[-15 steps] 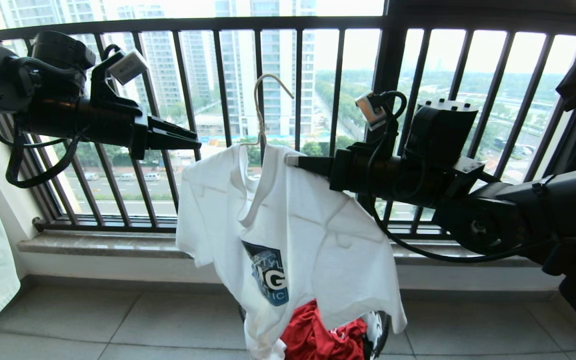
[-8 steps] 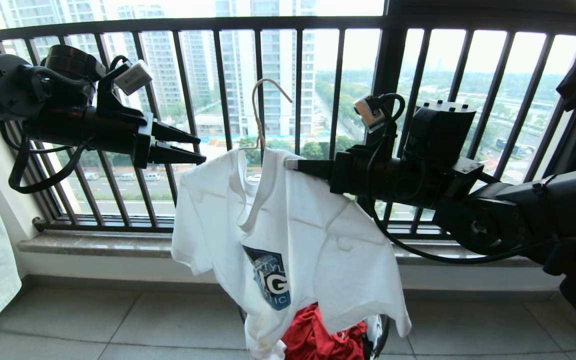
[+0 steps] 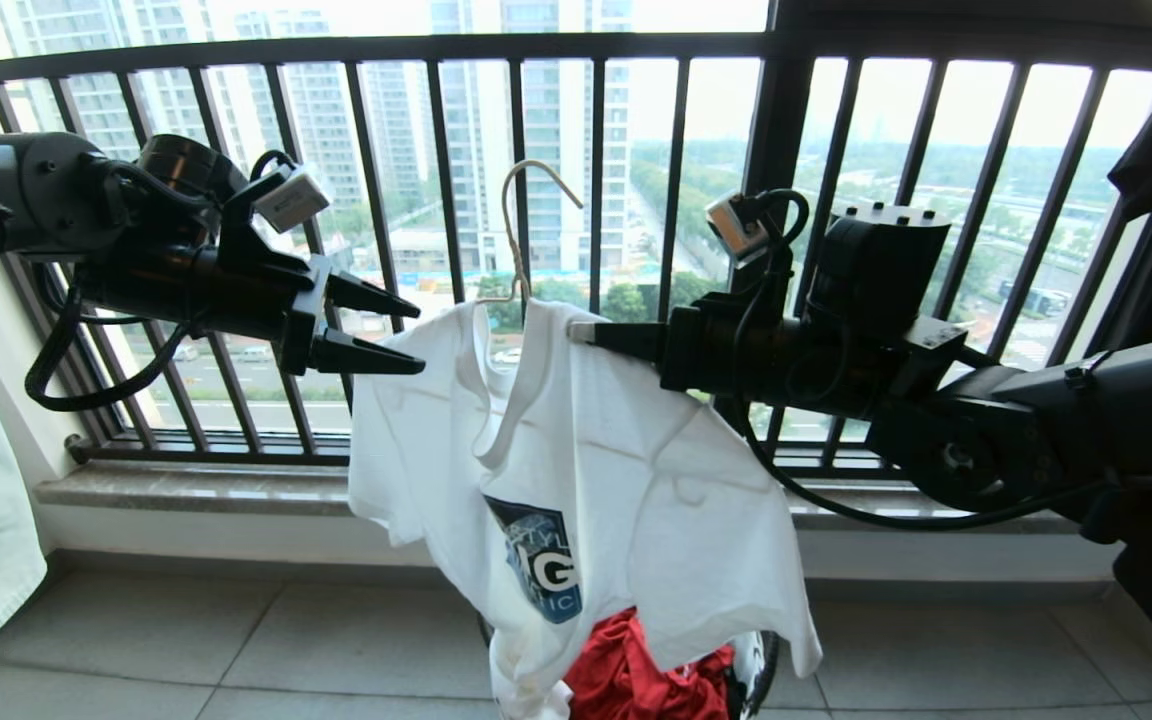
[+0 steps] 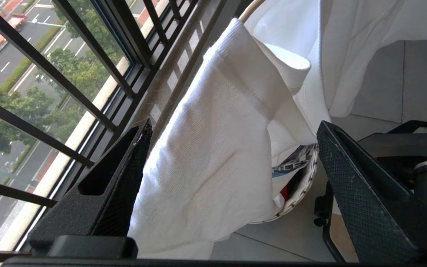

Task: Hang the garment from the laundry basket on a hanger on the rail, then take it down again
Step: Hang the clothes rack on the clothesline

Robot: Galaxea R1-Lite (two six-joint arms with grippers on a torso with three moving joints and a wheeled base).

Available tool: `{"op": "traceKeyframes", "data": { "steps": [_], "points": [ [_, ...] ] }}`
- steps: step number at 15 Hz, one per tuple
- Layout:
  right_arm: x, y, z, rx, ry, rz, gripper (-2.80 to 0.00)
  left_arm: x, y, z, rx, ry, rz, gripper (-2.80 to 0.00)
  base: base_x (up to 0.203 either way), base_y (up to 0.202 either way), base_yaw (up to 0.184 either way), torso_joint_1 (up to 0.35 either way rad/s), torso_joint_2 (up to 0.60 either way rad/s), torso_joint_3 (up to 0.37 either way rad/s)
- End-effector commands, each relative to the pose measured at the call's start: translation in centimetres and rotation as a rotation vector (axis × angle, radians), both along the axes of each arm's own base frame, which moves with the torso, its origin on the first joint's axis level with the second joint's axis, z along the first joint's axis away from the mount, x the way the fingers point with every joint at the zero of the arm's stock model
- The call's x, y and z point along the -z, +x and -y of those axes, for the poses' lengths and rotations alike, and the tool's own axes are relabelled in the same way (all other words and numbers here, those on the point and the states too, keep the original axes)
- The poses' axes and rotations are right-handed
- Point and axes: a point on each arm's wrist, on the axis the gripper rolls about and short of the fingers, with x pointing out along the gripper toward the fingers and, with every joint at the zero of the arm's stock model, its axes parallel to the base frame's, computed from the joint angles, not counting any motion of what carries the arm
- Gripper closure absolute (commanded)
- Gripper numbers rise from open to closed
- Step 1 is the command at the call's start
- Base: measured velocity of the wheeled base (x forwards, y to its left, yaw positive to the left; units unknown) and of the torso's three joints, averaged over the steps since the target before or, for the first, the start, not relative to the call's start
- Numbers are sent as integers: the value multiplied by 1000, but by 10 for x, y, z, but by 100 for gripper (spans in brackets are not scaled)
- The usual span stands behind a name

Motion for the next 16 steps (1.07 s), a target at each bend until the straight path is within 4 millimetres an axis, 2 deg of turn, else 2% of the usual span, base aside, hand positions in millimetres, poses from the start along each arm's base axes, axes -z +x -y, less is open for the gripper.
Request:
{"op": "traceKeyframes", "data": {
  "steps": [1, 3, 8, 11, 16],
  "points": [
    [1, -1, -2, -13, -1, -3, 0, 4, 9, 3, 12, -2, 31, -280, 0, 0, 0, 0, 0, 0],
    [2, -3, -4, -25, -3, -7, 0, 4, 9, 5, 19, -2, 33, -280, 0, 0, 0, 0, 0, 0],
    [3, -3, -5, -28, -4, -8, 0, 21, 18, 21, 62, 8, 3, -280, 0, 0, 0, 0, 0, 0],
    [4, -3, -6, -31, -6, -11, 0, 40, 29, 29, 72, 27, -41, -280, 0, 0, 0, 0, 0, 0],
    [4, -3, -6, -33, -6, -11, 0, 51, 36, 31, 60, 55, -54, -280, 0, 0, 0, 0, 0, 0]
  ]
}}
